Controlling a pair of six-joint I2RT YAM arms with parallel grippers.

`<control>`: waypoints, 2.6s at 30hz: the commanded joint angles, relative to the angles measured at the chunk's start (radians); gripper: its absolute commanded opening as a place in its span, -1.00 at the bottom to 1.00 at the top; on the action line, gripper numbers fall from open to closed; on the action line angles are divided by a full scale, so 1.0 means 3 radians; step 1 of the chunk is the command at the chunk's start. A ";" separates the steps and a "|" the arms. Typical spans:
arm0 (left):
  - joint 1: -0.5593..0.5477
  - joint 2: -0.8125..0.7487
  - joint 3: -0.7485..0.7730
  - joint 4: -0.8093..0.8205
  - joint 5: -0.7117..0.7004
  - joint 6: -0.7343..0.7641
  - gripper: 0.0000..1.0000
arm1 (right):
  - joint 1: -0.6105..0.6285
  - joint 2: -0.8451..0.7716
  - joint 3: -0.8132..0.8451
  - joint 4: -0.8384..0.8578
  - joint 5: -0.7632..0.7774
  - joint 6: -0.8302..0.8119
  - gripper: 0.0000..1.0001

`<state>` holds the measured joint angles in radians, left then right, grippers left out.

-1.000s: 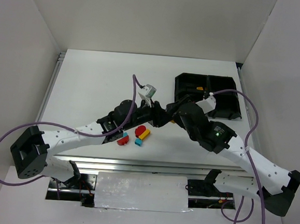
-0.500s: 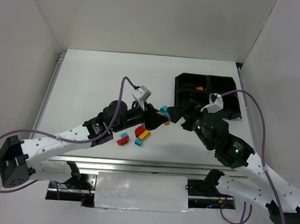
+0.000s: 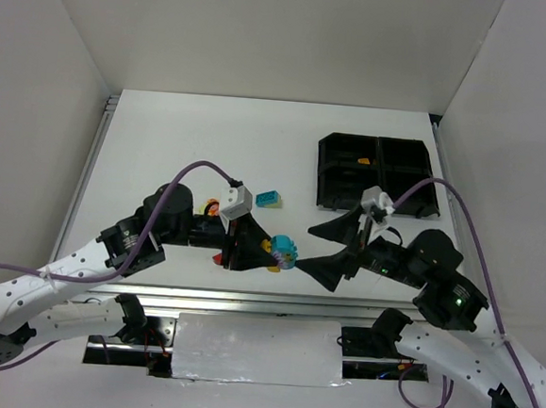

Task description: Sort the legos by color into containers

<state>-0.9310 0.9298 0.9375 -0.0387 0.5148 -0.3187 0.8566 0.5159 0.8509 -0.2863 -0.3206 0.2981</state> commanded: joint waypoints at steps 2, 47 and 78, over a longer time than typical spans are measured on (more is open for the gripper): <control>-0.0006 -0.0047 0.0178 -0.0162 0.0457 0.0147 -1.00 | -0.0017 0.0494 0.0119 0.0274 -0.0782 -0.0115 0.85; 0.0000 -0.0359 0.0076 -0.0367 -0.0192 0.0019 -1.00 | -0.0523 0.0228 -0.0325 0.0657 -0.0823 -0.0135 -1.00; 0.0010 -0.0671 0.0357 -0.1676 -0.2161 -0.0257 -1.00 | -0.3198 0.4533 0.2910 -0.0897 0.2746 0.1425 -0.90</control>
<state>-0.9310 0.7406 1.0321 -0.5518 -0.1268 -0.3958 -0.1020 1.8378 1.6287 -0.5549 0.4770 0.7383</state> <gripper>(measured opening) 0.481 0.439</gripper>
